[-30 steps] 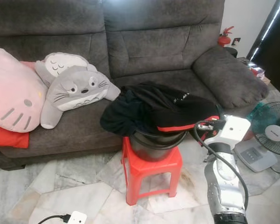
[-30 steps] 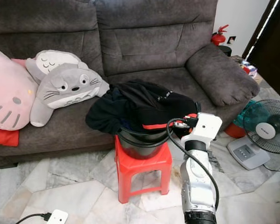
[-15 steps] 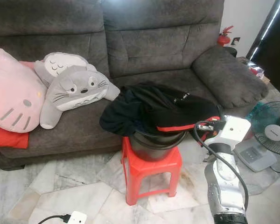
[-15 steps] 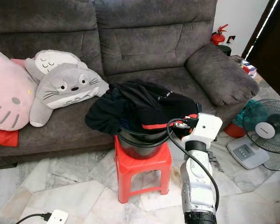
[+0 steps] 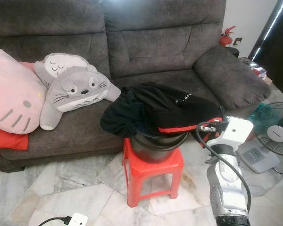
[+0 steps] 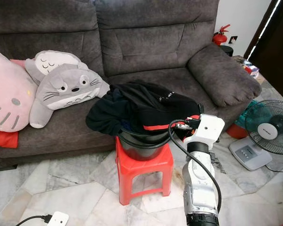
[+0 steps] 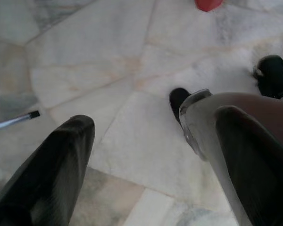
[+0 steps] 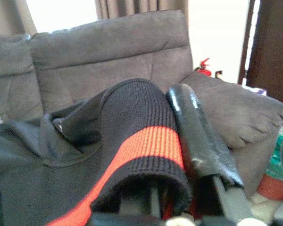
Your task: Hang hanger
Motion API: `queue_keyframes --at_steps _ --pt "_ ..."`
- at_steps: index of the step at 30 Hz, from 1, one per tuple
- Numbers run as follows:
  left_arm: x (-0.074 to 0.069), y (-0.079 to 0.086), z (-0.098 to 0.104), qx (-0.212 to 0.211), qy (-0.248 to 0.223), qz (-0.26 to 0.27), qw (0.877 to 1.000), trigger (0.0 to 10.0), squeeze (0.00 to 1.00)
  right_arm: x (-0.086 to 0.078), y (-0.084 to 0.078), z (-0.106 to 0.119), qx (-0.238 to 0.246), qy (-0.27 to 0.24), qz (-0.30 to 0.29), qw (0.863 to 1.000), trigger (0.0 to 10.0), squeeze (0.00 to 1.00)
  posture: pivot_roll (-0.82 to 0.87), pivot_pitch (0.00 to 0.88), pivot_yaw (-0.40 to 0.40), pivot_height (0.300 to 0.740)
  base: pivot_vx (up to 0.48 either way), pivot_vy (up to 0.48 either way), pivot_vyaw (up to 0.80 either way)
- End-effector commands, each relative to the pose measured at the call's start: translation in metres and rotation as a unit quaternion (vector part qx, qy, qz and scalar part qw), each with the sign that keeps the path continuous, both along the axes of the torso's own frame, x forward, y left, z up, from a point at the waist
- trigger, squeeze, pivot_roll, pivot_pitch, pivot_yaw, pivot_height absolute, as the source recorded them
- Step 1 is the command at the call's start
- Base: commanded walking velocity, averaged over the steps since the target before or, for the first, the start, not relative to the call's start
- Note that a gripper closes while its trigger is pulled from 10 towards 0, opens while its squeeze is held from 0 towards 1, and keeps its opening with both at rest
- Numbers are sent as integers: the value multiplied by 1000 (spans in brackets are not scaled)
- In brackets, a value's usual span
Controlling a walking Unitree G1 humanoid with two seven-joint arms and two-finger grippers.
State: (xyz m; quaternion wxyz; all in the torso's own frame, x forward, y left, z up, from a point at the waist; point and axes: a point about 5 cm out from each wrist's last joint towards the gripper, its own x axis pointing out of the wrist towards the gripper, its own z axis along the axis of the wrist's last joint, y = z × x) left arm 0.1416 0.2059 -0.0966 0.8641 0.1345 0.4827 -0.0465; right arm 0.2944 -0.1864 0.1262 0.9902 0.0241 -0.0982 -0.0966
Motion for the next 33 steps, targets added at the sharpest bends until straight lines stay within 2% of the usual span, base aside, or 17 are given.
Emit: queue_keyframes --at_steps 1,3,8,13,16,22,31,33 --pt "-22 -8 -9 -3 37 1 999 10000 0 -5 -19 -6 -5 15 -28 999 10000 0 -109 0 26 740 0 0 0" --pt "-28 -12 -11 -4 44 -2 999 10000 0 -4 -25 -3 -8 12 -35 999 10000 0 -106 0 44 740 0 0 0" --pt "-29 -11 -12 4 46 -6 999 10000 0 -3 -27 -3 -7 9 -45 999 10000 0 -103 0 41 740 0 0 0" --pt "-29 -7 -11 8 32 41 999 10000 0 8 -17 -4 -15 24 -7 1000 10000 0 -38 0 -19 740 0 0 0" --pt "-30 -7 -11 2 28 62 998 10000 0 15 -13 -1 -20 22 9 1000 10000 0 -27 0 -16 740 0 0 0" --pt "-31 -7 -12 3 35 50 998 10000 0 16 -9 -2 -11 22 2 1000 10000 0 -17 11 -12 740 -43 0 0" --pt "-22 -2 -8 7 23 61 998 10000 0 25 -5 3 -11 17 2 1000 10000 0 -47 4 14 740 -305 0 0" --pt "-18 -1 -7 7 19 47 999 10000 0 25 -5 5 -11 13 0 1000 10000 0 -58 13 25 740 -319 0 0"
